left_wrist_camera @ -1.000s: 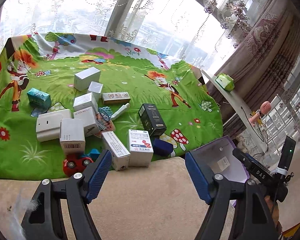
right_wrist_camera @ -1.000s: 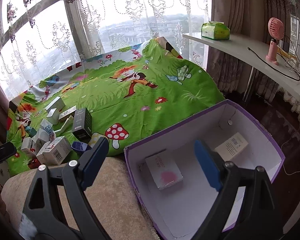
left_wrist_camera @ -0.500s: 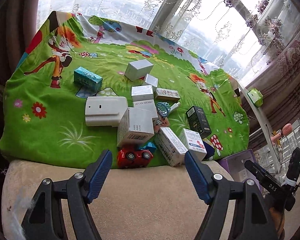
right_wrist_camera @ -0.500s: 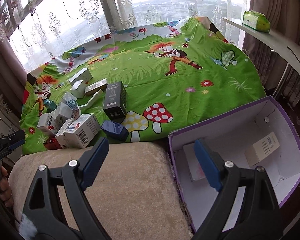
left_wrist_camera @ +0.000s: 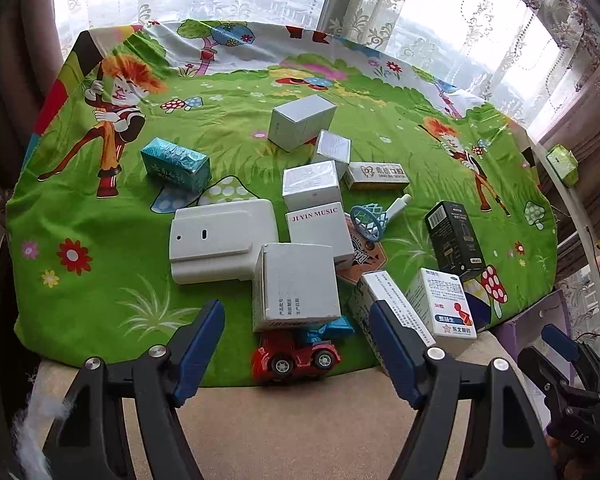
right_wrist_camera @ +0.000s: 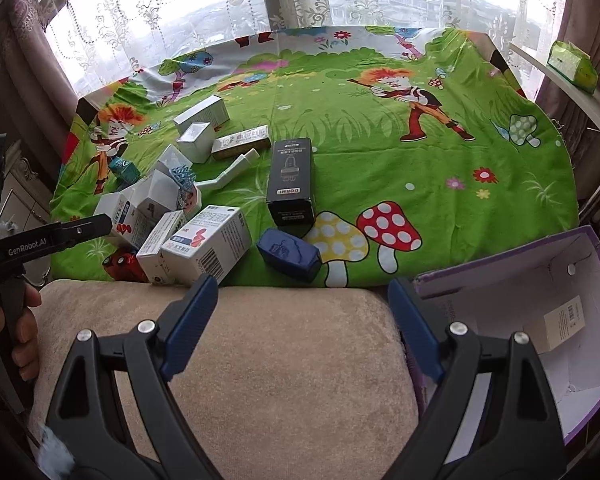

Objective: Organize rigid objects
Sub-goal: 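Return both tools to the boxes on the green sheet, then grasp the white medicine box with the right tool while the left tool grasps a white box, then carry both boxes into the purple storage box and release them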

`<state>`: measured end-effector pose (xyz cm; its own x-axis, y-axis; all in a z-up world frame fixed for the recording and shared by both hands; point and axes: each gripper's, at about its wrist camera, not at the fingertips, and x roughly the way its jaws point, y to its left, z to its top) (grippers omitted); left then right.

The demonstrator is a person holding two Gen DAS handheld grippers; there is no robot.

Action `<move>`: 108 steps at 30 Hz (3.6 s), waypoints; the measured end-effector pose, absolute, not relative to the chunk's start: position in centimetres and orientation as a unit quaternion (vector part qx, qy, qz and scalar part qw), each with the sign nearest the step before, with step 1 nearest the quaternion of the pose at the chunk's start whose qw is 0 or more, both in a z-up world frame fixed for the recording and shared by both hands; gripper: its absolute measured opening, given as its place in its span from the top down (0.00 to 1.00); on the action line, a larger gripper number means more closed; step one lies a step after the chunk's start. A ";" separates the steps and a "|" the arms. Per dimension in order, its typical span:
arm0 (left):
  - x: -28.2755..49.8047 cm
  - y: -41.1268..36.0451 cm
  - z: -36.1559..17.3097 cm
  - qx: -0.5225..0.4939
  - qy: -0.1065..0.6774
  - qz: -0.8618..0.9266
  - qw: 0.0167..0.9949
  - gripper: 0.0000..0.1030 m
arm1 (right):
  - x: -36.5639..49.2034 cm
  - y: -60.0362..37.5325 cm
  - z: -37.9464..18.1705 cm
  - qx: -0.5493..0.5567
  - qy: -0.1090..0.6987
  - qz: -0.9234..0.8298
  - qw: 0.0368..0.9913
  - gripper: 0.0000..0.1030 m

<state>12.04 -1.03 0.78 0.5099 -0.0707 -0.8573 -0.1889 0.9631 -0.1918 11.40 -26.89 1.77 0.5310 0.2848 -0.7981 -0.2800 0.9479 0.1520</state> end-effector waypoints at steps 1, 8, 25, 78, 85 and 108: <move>12.3 -1.2 0.6 -0.126 0.496 0.036 0.858 0.27 | 11.5 -26.5 1.8 0.002 0.458 0.167 0.873 0.14; 13.4 -1.6 -0.5 -0.100 0.510 0.047 0.853 0.40 | 13.6 -24.5 0.9 0.038 0.486 0.173 0.856 0.14; 11.0 -0.5 -0.5 -0.143 0.473 0.046 0.868 0.60 | 16.5 -19.3 0.8 0.039 0.499 0.170 0.849 0.14; 7.2 -6.3 4.1 -0.244 0.382 -0.133 0.882 0.61 | 10.4 -27.7 3.1 0.104 0.423 0.143 0.889 0.54; 7.4 -9.2 4.2 -0.255 0.391 -0.190 0.864 0.61 | 9.2 -32.6 3.1 0.133 0.421 0.110 0.891 0.54; 7.6 -22.3 2.8 -0.187 0.475 -0.382 0.771 0.42 | 4.9 -46.2 2.2 0.200 0.408 -0.055 0.889 0.33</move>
<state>7.59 -22.28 2.83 0.2575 -0.7659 -0.5891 0.4111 0.6386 -0.6506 4.87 -46.17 2.20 0.6615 0.0650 -0.7471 0.2605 0.9143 0.3102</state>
